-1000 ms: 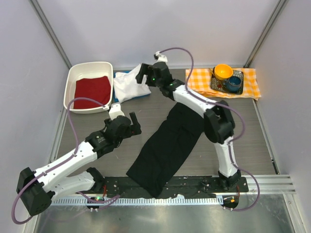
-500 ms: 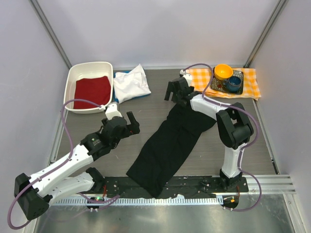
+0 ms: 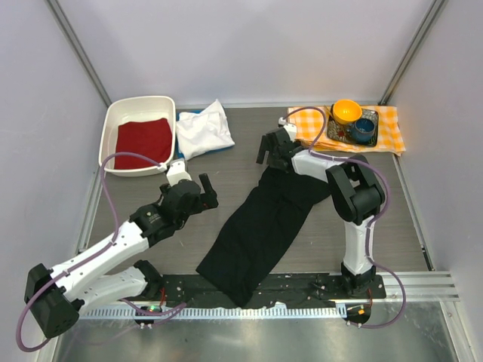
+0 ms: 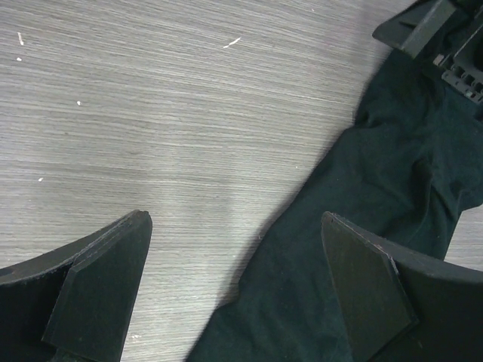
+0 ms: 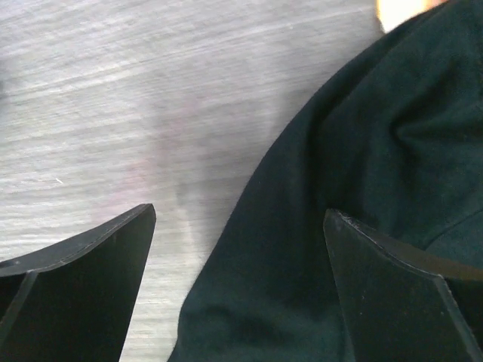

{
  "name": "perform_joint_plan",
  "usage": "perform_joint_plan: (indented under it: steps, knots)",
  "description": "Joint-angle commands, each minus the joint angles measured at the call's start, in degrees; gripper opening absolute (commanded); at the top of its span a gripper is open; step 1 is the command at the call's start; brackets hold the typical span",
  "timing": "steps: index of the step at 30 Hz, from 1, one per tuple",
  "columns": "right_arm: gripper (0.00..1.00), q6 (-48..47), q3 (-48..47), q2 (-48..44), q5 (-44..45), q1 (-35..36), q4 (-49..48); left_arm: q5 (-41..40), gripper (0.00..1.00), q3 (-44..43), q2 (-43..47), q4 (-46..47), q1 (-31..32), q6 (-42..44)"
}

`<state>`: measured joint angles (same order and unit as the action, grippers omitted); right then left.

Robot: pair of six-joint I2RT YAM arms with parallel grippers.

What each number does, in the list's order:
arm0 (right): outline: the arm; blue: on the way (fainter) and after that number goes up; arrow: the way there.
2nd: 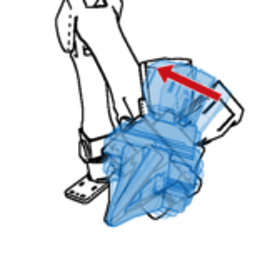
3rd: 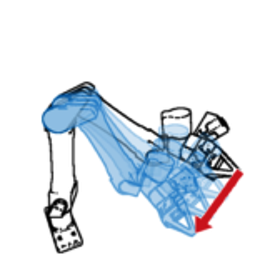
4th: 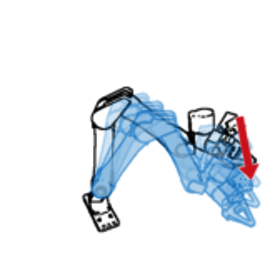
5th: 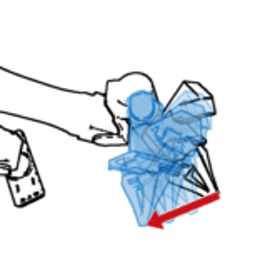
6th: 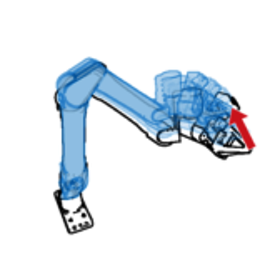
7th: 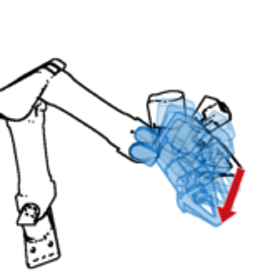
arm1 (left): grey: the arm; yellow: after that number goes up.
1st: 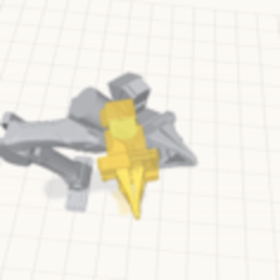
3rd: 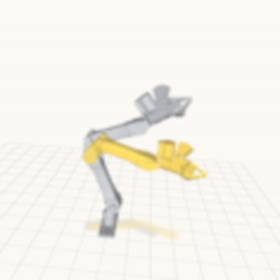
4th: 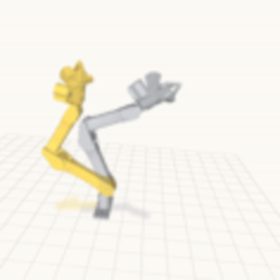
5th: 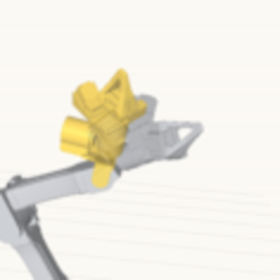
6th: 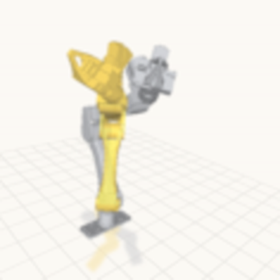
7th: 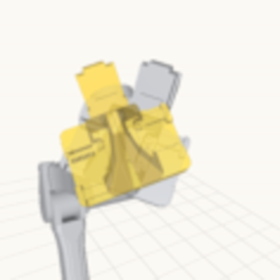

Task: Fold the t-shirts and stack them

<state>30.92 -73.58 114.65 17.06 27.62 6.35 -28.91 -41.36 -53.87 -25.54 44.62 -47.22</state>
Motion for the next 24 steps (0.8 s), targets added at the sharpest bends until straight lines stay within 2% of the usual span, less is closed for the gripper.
perform_joint_plan:
  steps: [1,6,10,17,19,20,22,23,24]
  knots:
    - [0.99,1.86,-4.97,6.36,-4.39,-0.19,-1.08,-0.71,1.00,0.32,-0.45,1.11,-0.85,1.34]
    - [1.00,4.06,-14.20,16.89,-10.19,-0.02,1.12,-0.28,1.00,0.76,-1.59,1.81,-2.08,1.61]
    - [1.00,3.28,-28.14,24.71,-18.26,0.59,6.20,0.60,1.00,0.93,-2.82,2.51,-2.52,1.43]
    - [1.00,-6.21,-50.06,34.92,-29.79,3.58,15.95,3.14,1.00,2.16,-4.05,3.92,-2.61,-0.15]
    - [0.99,-8.40,-53.49,34.77,-28.15,4.64,18.60,3.68,1.00,2.52,-4.32,4.71,-2.61,-0.94]
    - [1.00,-9.11,-52.55,31.54,-26.57,4.99,18.35,4.38,1.00,2.60,-4.40,4.71,-2.61,-1.12]
    - [1.00,-9.99,-44.66,26.27,-19.11,5.95,13.55,5.17,1.00,3.04,-4.32,4.97,-2.52,-1.64]
    - [1.00,-10.61,-40.89,18.49,-17.08,6.13,10.90,6.31,1.00,3.39,-4.14,5.15,-2.61,-1.73]
    - [1.00,-11.22,-32.41,14.59,-9.32,6.48,7.74,7.27,1.00,3.66,-3.88,5.50,-2.61,-1.73]
